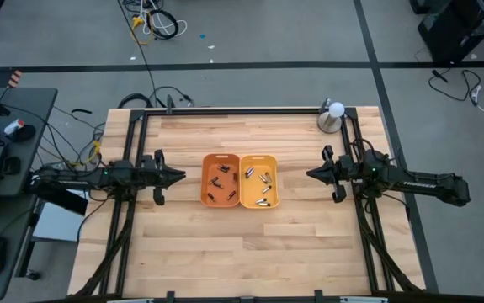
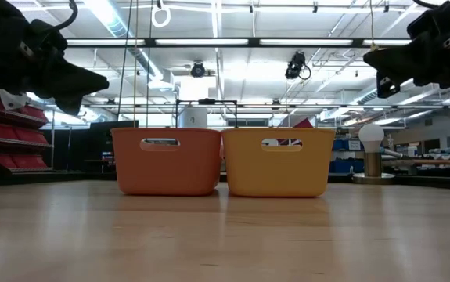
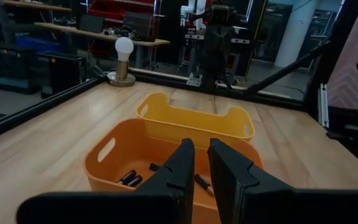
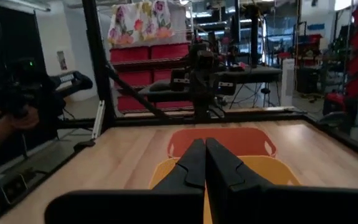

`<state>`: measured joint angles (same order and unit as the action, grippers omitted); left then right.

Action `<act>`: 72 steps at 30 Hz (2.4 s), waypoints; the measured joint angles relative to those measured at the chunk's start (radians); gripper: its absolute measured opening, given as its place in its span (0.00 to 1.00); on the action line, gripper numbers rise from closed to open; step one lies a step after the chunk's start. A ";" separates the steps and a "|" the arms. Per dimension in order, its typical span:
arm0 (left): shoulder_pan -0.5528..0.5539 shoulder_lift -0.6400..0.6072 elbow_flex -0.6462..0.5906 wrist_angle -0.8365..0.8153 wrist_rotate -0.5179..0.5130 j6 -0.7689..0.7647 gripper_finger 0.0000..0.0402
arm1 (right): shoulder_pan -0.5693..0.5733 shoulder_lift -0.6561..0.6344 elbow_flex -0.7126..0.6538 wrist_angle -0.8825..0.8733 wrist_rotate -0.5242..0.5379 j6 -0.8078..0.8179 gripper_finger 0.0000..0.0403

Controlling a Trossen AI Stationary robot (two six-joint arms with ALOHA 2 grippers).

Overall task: Sort batteries
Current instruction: Return to Home Position

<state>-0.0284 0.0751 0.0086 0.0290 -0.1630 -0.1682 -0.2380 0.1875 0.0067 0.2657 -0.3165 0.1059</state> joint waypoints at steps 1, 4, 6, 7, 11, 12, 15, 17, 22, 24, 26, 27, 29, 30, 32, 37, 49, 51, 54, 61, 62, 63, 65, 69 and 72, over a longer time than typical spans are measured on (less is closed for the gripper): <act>0.000 0.001 0.000 -0.001 0.000 0.004 0.11 | 0.003 0.000 0.000 0.000 -0.005 -0.019 0.00; 0.000 0.003 0.000 -0.002 0.000 0.010 0.11 | 0.017 0.000 0.000 0.012 -0.077 -0.087 0.00; 0.000 0.003 0.000 -0.002 0.000 0.022 0.11 | 0.027 0.000 0.000 0.029 -0.116 -0.107 0.00; 0.000 0.003 0.000 -0.002 -0.001 0.028 0.11 | 0.030 0.000 0.000 0.033 -0.126 -0.108 0.00; 0.000 0.003 0.000 0.001 -0.030 0.034 0.11 | 0.033 0.000 0.000 0.036 -0.131 -0.108 0.00; 0.002 0.003 0.000 0.003 -0.037 0.034 0.11 | 0.033 -0.003 0.000 0.043 -0.148 -0.111 0.00; 0.002 0.002 0.000 0.011 -0.082 0.024 0.11 | 0.023 -0.030 0.001 0.062 -0.178 -0.086 0.00; 0.002 0.002 -0.001 0.017 -0.089 0.024 0.11 | 0.009 -0.055 0.001 0.032 -0.178 -0.058 0.00; 0.002 0.001 -0.001 0.046 -0.096 0.033 0.11 | -0.029 -0.127 0.001 -0.039 -0.177 -0.046 0.00; 0.002 0.002 -0.001 0.046 -0.102 0.027 0.11 | -0.040 -0.156 0.001 -0.052 -0.177 -0.046 0.00; 0.002 0.002 -0.001 0.044 -0.102 0.010 0.11 | -0.050 -0.183 0.001 -0.079 -0.177 -0.046 0.00; 0.002 0.002 -0.001 0.038 -0.102 0.006 0.11 | -0.056 -0.187 0.001 -0.089 -0.177 -0.046 0.00; 0.002 0.002 -0.001 0.021 -0.100 -0.015 0.11 | -0.062 -0.182 0.001 -0.092 -0.178 -0.025 0.00; 0.002 0.002 -0.001 0.018 -0.096 -0.025 0.11 | -0.062 -0.180 0.001 -0.089 -0.178 -0.011 0.00; 0.002 0.002 -0.001 0.015 -0.086 -0.039 0.11 | -0.061 -0.180 0.001 -0.086 -0.178 -0.004 0.00; 0.002 0.003 -0.001 0.024 -0.079 -0.025 0.11 | -0.060 -0.180 0.001 -0.029 -0.175 0.001 0.00; 0.002 0.003 -0.001 0.027 -0.078 -0.023 0.11 | -0.060 -0.180 0.001 0.048 -0.175 0.078 0.01; 0.002 0.003 -0.001 0.028 -0.077 -0.023 0.11 | -0.060 -0.180 0.001 0.048 -0.175 0.078 0.01; 0.002 0.003 -0.001 0.028 -0.077 -0.023 0.11 | -0.060 -0.180 0.001 0.047 -0.175 0.077 0.01; 0.002 0.003 -0.001 0.028 -0.076 -0.023 0.11 | -0.060 -0.180 0.001 0.047 -0.175 0.075 0.00; 0.002 0.003 -0.001 0.028 -0.076 -0.023 0.11 | -0.060 -0.180 0.001 0.047 -0.175 0.075 0.01; 0.002 0.003 -0.001 0.028 -0.076 -0.023 0.11 | -0.060 -0.180 0.001 0.047 -0.175 0.075 0.01; 0.002 0.003 -0.001 0.028 -0.076 -0.023 0.11 | -0.060 -0.180 0.001 0.047 -0.175 0.075 0.01; 0.002 0.003 -0.001 0.028 -0.076 -0.023 0.11 | -0.060 -0.180 0.001 0.047 -0.175 0.075 0.01; 0.002 0.003 -0.001 0.028 -0.076 -0.023 0.11 | -0.060 -0.180 0.001 0.047 -0.175 0.075 0.00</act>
<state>-0.0265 0.0784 0.0074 0.0574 -0.2392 -0.1917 -0.2977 0.0078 0.0074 0.3127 -0.4919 0.1810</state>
